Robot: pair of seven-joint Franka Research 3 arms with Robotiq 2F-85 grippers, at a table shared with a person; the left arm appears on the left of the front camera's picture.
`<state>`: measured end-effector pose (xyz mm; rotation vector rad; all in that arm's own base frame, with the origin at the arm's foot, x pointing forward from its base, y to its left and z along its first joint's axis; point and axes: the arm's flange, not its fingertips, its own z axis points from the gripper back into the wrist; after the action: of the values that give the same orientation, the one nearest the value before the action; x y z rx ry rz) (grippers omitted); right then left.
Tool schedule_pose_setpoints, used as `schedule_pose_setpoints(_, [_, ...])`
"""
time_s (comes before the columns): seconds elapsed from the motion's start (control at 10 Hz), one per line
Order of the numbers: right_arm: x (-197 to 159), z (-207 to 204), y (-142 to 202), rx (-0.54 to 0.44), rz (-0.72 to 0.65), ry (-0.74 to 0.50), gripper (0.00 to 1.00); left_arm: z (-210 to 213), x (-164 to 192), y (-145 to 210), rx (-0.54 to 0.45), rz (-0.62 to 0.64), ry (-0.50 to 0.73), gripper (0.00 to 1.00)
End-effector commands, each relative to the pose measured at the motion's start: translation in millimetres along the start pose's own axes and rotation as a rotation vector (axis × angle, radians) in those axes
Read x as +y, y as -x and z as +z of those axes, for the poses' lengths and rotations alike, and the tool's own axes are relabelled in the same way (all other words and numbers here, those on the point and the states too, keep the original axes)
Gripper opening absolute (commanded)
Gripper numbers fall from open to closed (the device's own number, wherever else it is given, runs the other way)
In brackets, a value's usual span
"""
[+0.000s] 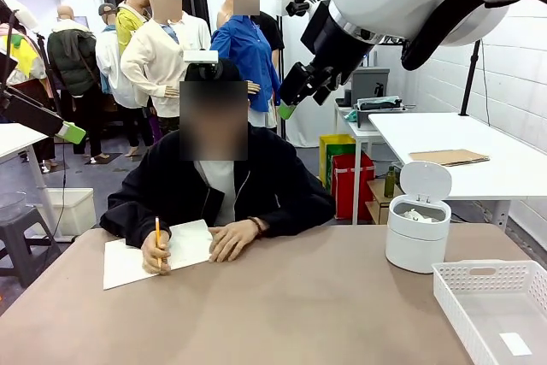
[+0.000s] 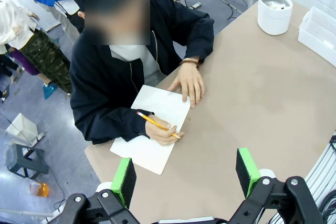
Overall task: Sort the paper based on its condition.
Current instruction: If a person hands you a paper, place it in the Organizing basket , and if it's crumpled, put it in the Trash can.
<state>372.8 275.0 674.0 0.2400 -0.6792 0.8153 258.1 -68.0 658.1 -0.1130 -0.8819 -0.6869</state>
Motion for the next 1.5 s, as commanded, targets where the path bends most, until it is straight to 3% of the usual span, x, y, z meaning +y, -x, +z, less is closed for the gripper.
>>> schedule_pose_setpoints(0.0, [-2.3, -2.6, 1.8, -0.016, -0.016, 0.0, 1.0, 0.3, 0.7, -0.1, 0.0, 0.002, -0.001, 1.0])
schedule_pose_setpoints(1.4, [0.0, 0.0, 0.0, 0.0, 0.0, 0.0, 1.0, 0.3, 0.7, -0.1, 0.0, 0.002, -0.001, 1.0])
